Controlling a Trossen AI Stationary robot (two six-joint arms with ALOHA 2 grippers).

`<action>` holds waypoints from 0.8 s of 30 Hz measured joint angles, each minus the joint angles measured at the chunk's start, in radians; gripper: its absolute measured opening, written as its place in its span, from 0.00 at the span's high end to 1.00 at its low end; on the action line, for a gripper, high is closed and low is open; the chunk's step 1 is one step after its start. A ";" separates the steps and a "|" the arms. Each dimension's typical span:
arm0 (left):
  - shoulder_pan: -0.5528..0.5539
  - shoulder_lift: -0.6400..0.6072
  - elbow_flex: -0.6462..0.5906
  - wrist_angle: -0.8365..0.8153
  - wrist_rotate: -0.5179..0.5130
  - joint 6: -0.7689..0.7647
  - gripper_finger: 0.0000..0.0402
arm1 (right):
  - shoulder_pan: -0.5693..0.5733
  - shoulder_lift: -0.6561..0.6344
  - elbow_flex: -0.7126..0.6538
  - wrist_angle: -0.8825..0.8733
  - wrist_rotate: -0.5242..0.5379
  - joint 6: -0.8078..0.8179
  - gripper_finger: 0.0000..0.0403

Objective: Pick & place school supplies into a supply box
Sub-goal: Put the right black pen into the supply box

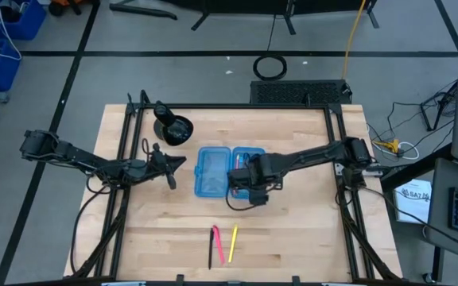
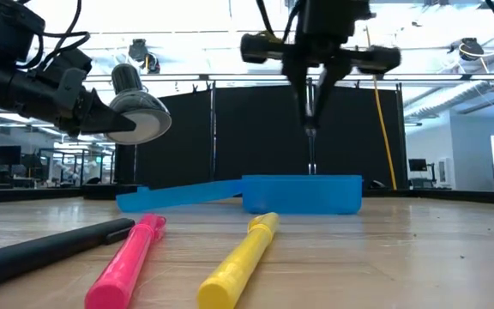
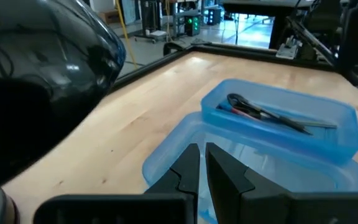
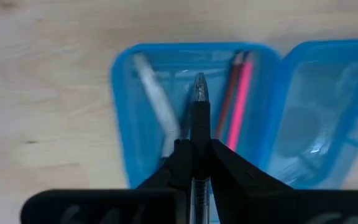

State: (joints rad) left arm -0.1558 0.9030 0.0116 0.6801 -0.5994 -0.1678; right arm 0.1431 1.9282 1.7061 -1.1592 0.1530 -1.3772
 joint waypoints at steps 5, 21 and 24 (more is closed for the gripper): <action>0.000 0.000 0.000 -0.024 0.023 -0.018 0.92 | -0.042 0.000 0.000 0.057 -0.104 -0.059 0.93; 0.000 0.000 0.000 -0.047 0.052 0.012 0.92 | -0.121 0.000 -0.062 0.185 -0.257 -0.106 0.93; 0.000 0.000 0.000 -0.063 0.058 0.011 0.92 | -0.131 0.000 -0.101 0.231 -0.288 -0.127 0.93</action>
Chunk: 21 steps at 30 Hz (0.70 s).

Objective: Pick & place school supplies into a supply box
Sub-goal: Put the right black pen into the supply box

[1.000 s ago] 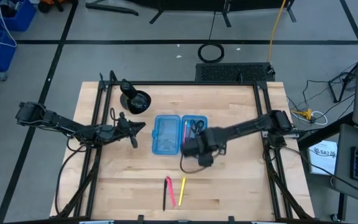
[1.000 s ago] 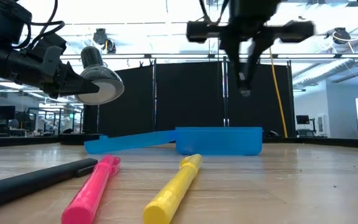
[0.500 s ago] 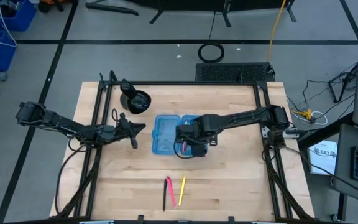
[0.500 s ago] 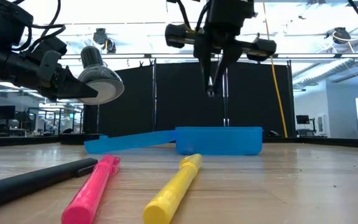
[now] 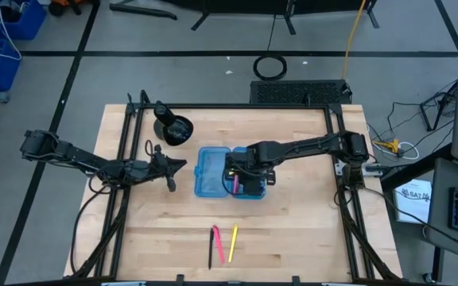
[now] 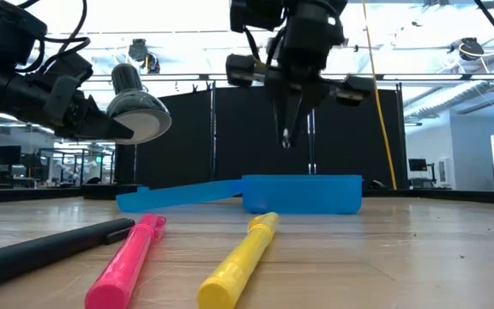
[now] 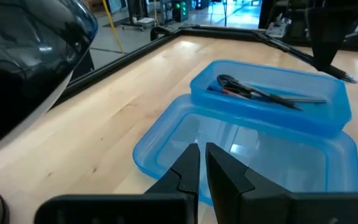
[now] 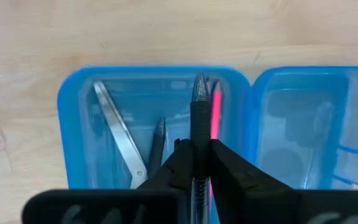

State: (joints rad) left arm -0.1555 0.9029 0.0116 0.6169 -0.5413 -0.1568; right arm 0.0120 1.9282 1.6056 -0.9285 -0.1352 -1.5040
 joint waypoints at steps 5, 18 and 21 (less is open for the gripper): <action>0.000 0.000 0.000 -0.002 0.000 -0.006 0.92 | -0.028 0.000 -0.049 0.053 -0.038 -0.030 0.93; 0.000 0.000 0.000 -0.006 0.000 -0.032 0.92 | -0.105 0.000 -0.140 0.173 -0.158 -0.001 0.94; 0.000 0.000 0.000 -0.009 0.000 -0.032 0.92 | -0.105 0.000 -0.184 0.213 -0.159 -0.001 0.94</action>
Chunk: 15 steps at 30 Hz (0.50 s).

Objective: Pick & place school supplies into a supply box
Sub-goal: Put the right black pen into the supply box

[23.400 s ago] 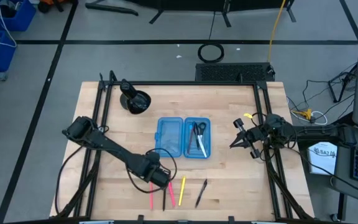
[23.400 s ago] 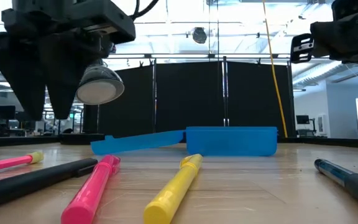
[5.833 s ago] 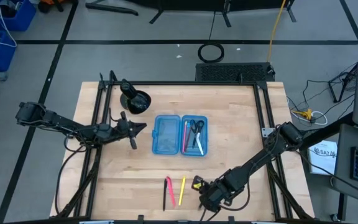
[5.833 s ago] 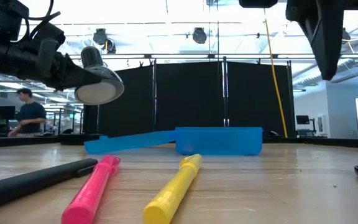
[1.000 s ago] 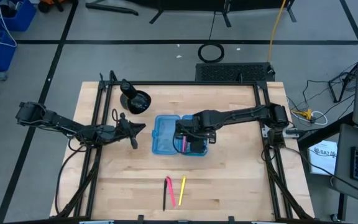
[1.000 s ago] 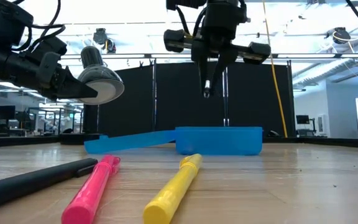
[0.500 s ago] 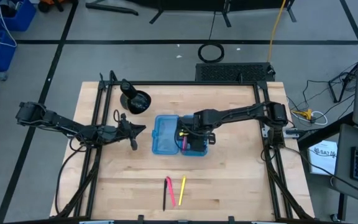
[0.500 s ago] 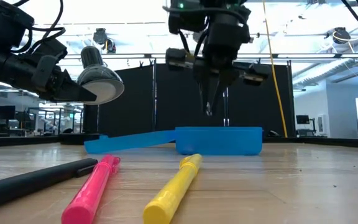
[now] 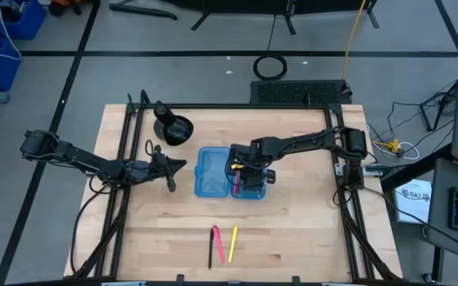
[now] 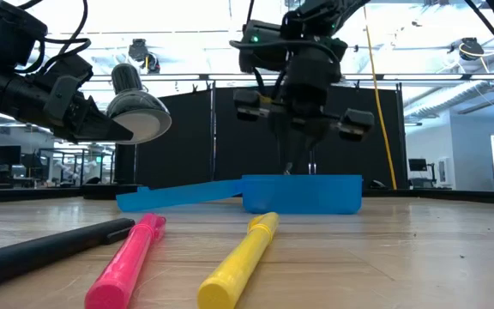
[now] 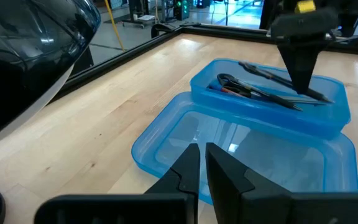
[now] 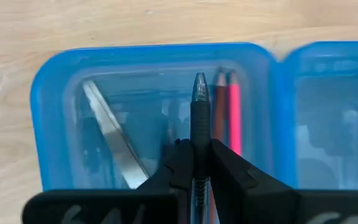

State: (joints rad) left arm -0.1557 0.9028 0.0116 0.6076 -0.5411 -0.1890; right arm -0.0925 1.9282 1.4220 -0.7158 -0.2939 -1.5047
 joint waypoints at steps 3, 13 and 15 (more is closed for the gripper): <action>0.000 0.000 0.000 0.000 0.000 0.000 0.92 | -0.008 0.000 -0.042 0.031 -0.007 -0.007 0.94; 0.000 0.000 0.000 0.004 0.000 -0.056 0.92 | -0.075 0.000 -0.091 0.129 -0.055 -0.034 0.93; 0.000 0.000 0.000 0.004 0.000 -0.056 0.92 | -0.081 0.000 -0.099 0.130 -0.076 -0.034 0.93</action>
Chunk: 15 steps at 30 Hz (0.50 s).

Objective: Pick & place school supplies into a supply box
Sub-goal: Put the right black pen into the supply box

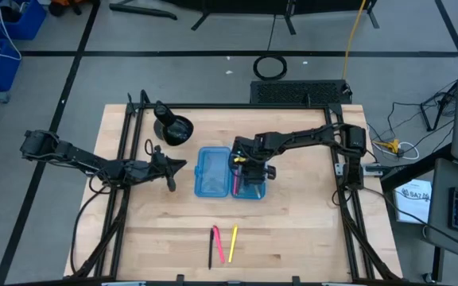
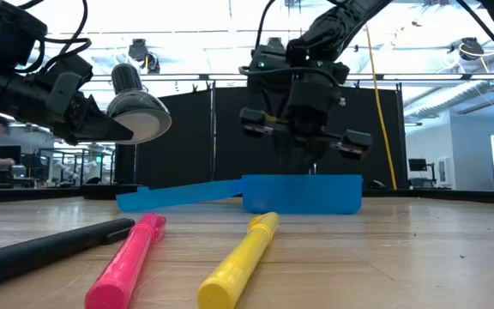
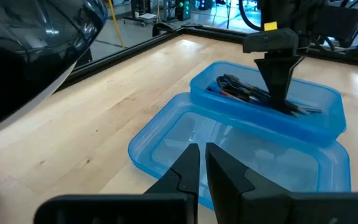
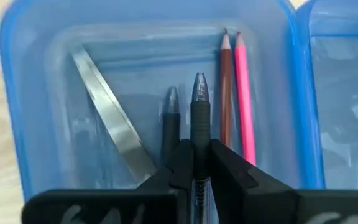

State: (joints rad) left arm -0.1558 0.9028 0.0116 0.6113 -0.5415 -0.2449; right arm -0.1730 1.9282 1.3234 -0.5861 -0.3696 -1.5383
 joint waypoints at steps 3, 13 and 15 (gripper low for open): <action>0.000 0.000 0.000 0.000 0.000 0.003 0.92 | -0.004 0.000 -0.012 0.004 -0.003 0.003 0.93; 0.000 0.000 0.000 -0.001 0.000 0.004 0.92 | -0.004 -0.001 -0.089 0.080 -0.004 0.030 0.93; 0.000 0.000 0.000 -0.001 0.000 0.004 0.92 | -0.004 -0.001 -0.095 0.096 -0.002 0.024 0.93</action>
State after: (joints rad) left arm -0.1558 0.9029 0.0116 0.6103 -0.5415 -0.2409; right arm -0.1768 1.9274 1.2286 -0.4896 -0.3717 -1.5139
